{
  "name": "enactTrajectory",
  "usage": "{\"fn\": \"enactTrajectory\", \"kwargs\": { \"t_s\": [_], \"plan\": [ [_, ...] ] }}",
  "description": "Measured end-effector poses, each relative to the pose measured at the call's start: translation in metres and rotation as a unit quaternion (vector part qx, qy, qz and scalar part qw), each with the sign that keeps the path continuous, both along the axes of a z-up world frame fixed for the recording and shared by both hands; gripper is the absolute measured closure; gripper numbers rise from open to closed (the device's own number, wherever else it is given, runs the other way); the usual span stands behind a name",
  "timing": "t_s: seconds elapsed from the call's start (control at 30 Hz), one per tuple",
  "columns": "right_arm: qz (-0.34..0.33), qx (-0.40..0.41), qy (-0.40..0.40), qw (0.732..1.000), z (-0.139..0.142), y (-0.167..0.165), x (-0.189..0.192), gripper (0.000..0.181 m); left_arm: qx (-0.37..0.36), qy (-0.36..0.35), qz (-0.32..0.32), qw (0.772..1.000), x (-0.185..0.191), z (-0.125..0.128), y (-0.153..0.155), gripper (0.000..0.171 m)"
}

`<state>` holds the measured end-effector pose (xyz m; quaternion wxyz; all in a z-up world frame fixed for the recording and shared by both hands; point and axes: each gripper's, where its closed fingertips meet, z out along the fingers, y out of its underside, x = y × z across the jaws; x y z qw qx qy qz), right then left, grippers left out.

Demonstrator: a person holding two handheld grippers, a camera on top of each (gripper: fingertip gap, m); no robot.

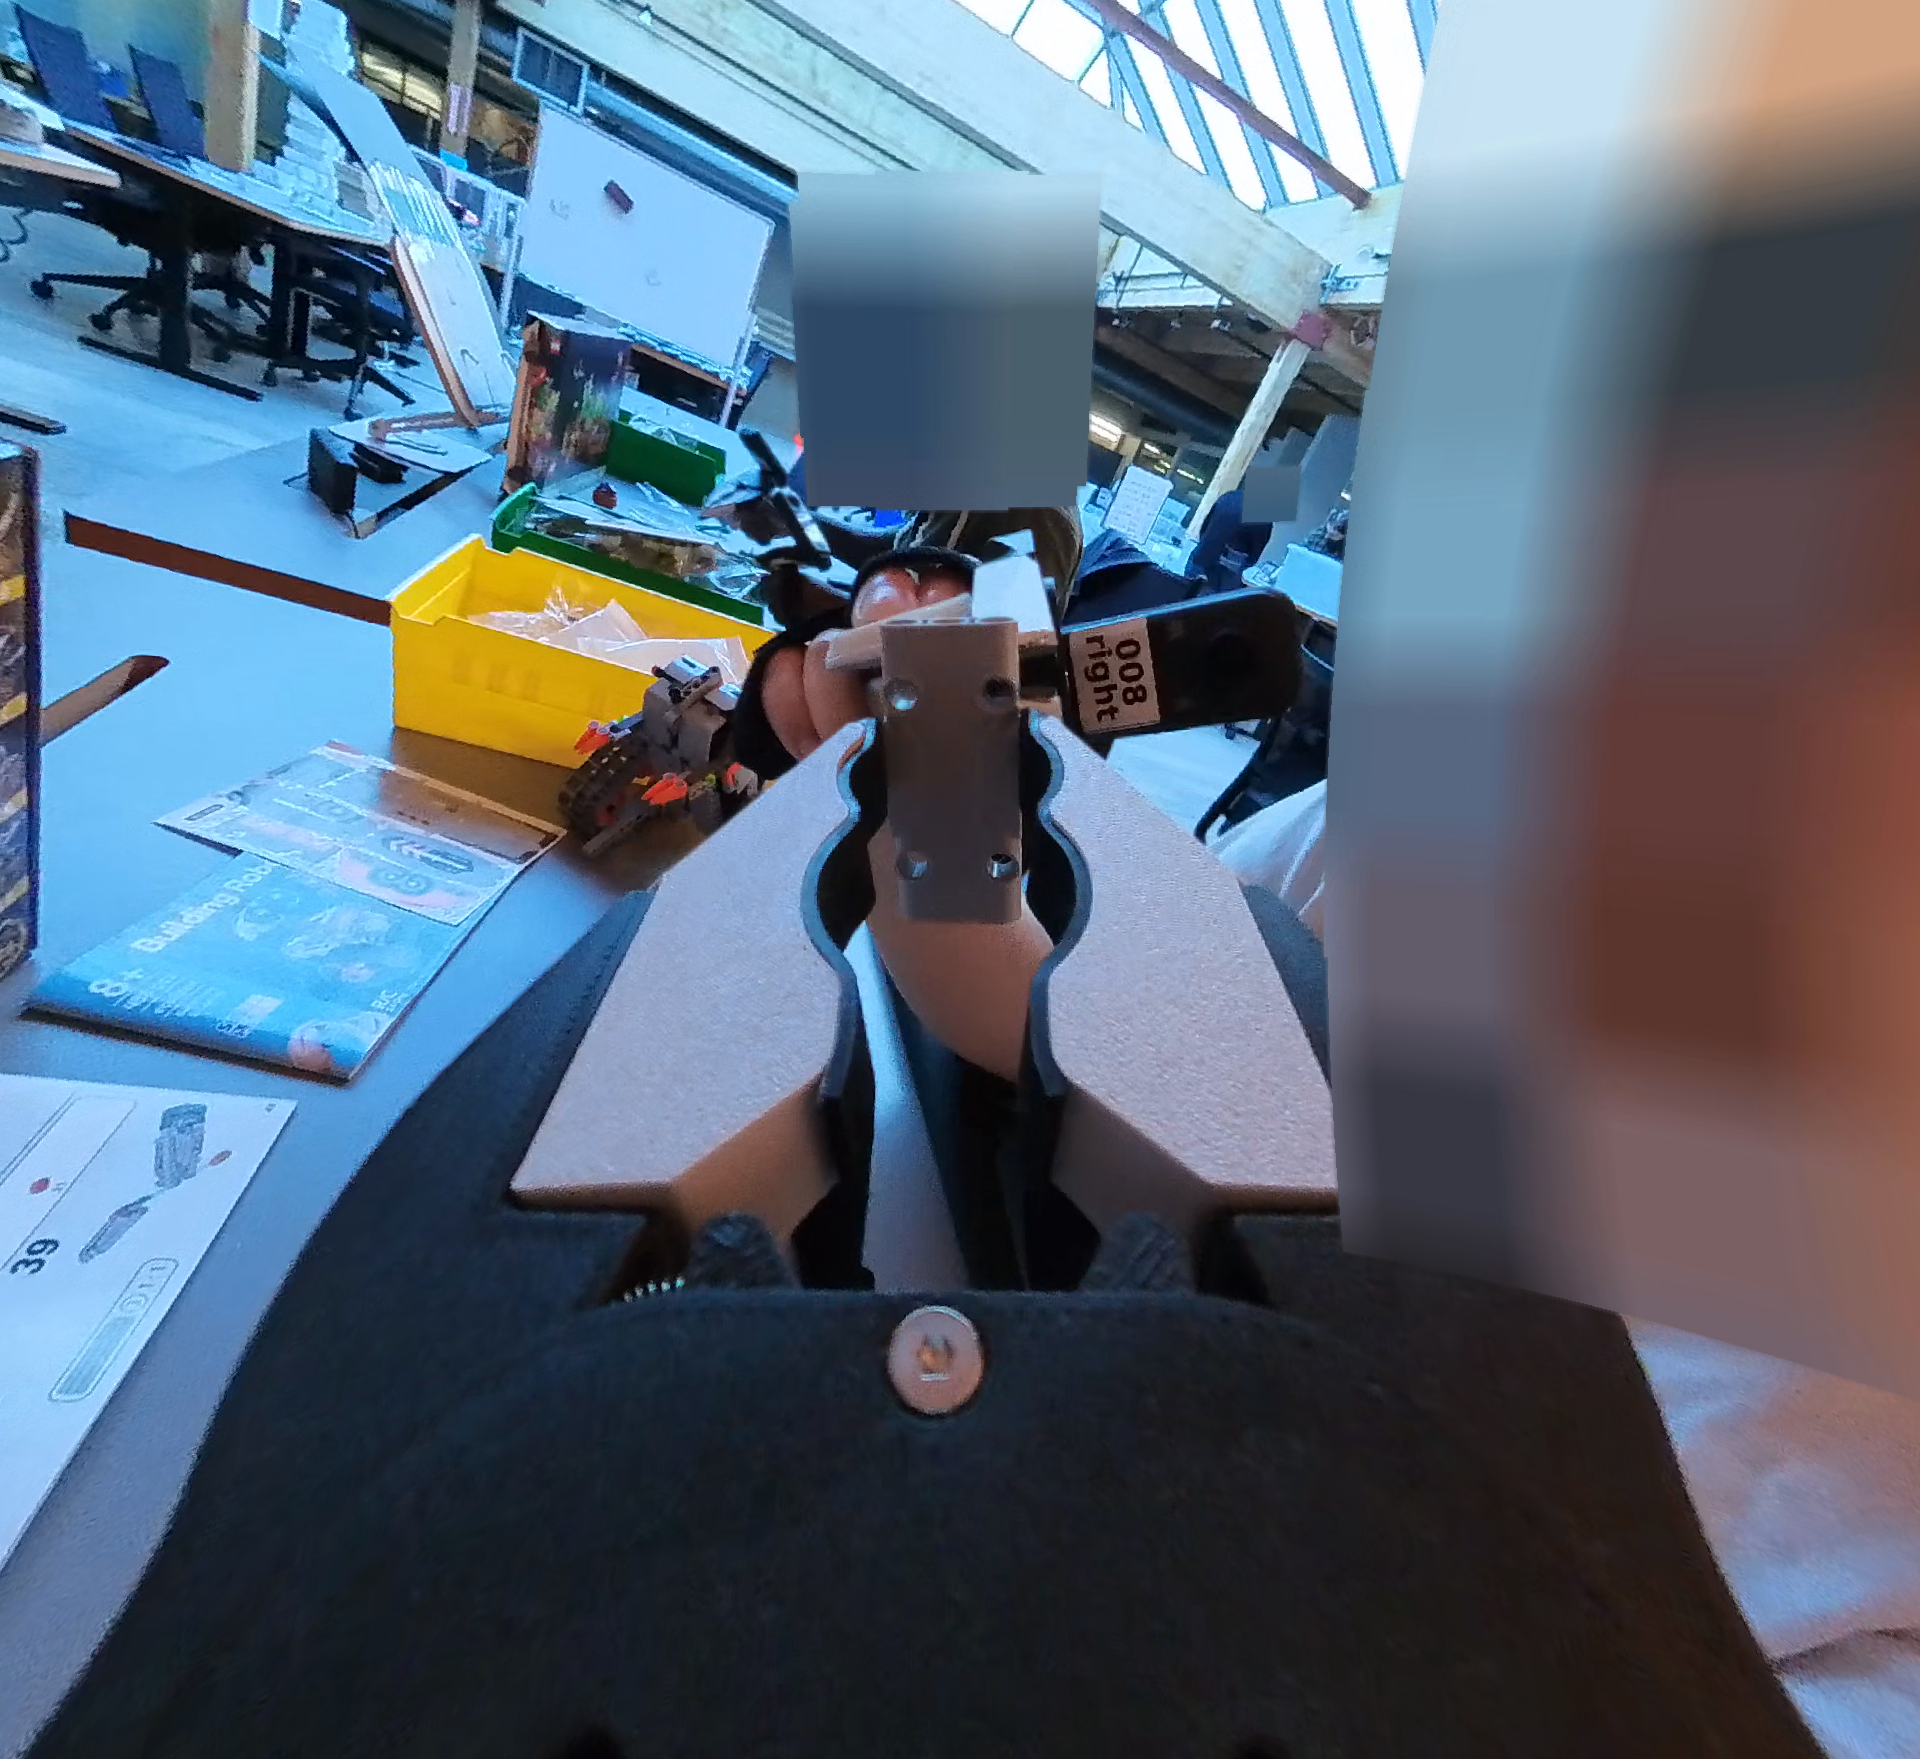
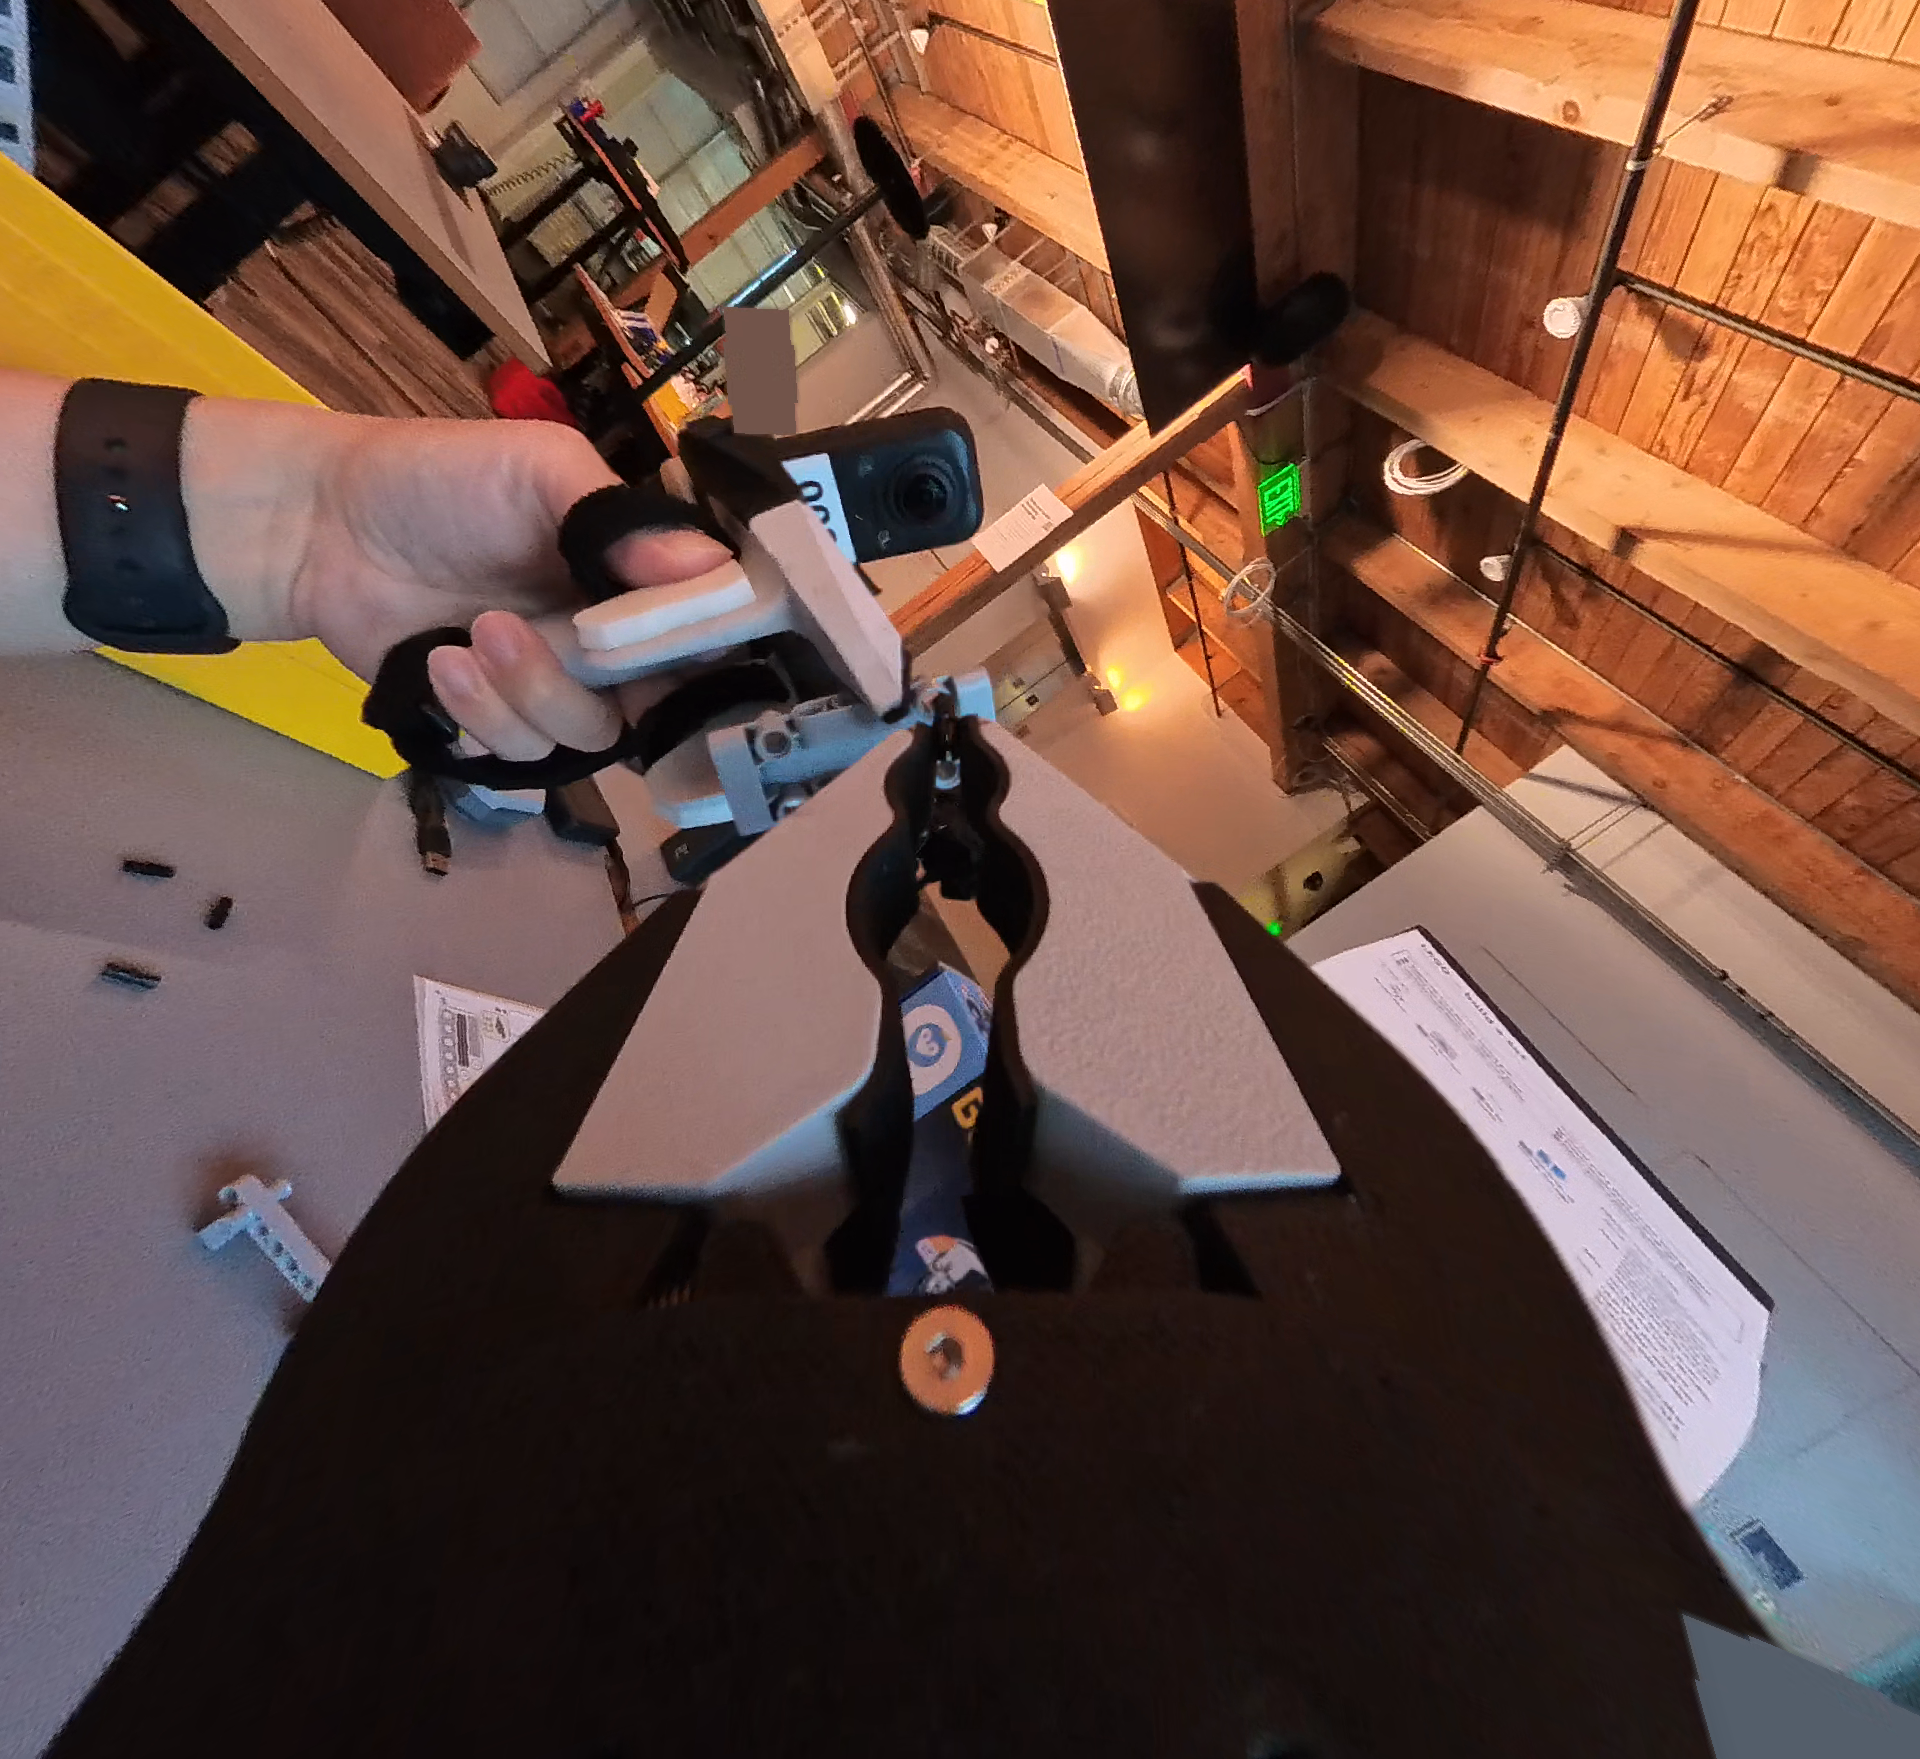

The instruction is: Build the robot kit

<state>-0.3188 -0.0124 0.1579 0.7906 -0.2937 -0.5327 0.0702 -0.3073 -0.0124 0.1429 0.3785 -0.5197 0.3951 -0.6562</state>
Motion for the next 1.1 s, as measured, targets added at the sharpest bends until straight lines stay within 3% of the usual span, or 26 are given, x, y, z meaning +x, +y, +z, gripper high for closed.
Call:
{"fn": "enactTrajectory", "kwargs": {
  "t_s": [0.57, 1.1],
  "plan": [
    [0.033, -0.048, -0.102, 0.993, -0.027, 0.0, 0.003, 0.178, 0.005, 0.096, 0.011, 0.995, 0.009, -0.026, -0.001, 0.149],
    [0.046, -0.067, -0.228, 0.97, -0.067, -0.008, 0.002, 0.178, 0.039, 0.234, 0.007, 0.971, 0.012, -0.069, -0.01, 0.149]
  ]
}}
